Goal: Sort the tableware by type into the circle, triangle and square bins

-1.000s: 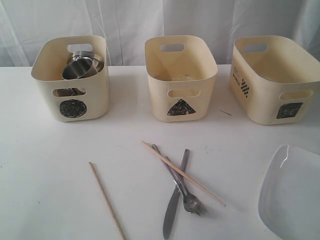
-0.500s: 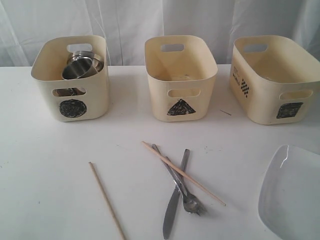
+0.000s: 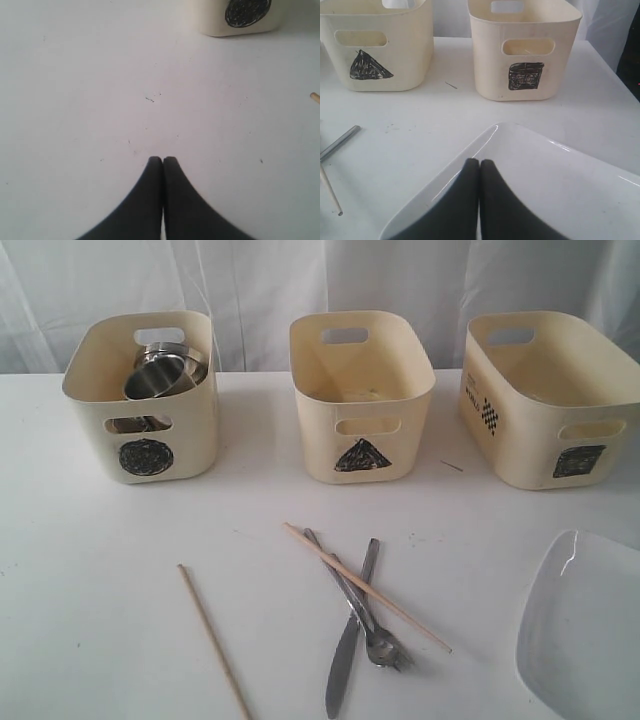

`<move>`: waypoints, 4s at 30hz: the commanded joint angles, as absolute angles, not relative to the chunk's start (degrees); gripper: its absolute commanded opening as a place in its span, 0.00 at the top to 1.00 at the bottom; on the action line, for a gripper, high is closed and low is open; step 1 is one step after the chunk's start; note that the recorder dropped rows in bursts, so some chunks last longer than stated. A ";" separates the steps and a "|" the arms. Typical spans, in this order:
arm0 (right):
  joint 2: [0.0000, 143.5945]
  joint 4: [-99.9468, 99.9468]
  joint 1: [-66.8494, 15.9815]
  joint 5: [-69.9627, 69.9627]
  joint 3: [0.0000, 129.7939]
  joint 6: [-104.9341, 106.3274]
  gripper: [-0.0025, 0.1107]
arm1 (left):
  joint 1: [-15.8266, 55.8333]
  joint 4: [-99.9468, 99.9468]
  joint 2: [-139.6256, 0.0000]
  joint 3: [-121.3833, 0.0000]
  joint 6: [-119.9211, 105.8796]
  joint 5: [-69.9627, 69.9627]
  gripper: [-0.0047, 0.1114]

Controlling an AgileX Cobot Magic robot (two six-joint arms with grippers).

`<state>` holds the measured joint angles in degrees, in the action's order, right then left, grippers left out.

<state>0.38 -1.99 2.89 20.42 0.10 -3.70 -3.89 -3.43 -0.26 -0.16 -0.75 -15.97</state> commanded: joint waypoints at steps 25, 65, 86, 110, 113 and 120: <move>0.00 31.08 2.88 -17.78 0.00 -22.65 0.98 | -3.94 -3.26 0.00 0.00 0.00 -16.21 0.96; 69.04 20.74 -4.24 39.49 43.45 16.98 0.98 | -3.94 -3.26 0.00 0.00 0.00 -16.21 0.96; 96.81 9.64 -21.30 54.93 62.50 23.80 0.74 | -3.94 -3.26 0.00 0.00 0.00 -16.21 0.96; 107.76 16.15 -21.30 42.26 62.50 23.80 0.64 | -3.94 -3.26 0.00 0.00 0.00 -16.21 0.96; 108.65 16.15 -21.30 41.60 62.50 23.80 0.64 | -3.94 -3.26 0.00 0.00 0.00 -16.21 0.96; 109.53 15.63 -21.30 40.05 62.50 23.80 0.97 | -3.94 -3.26 0.00 0.00 0.00 -16.21 0.96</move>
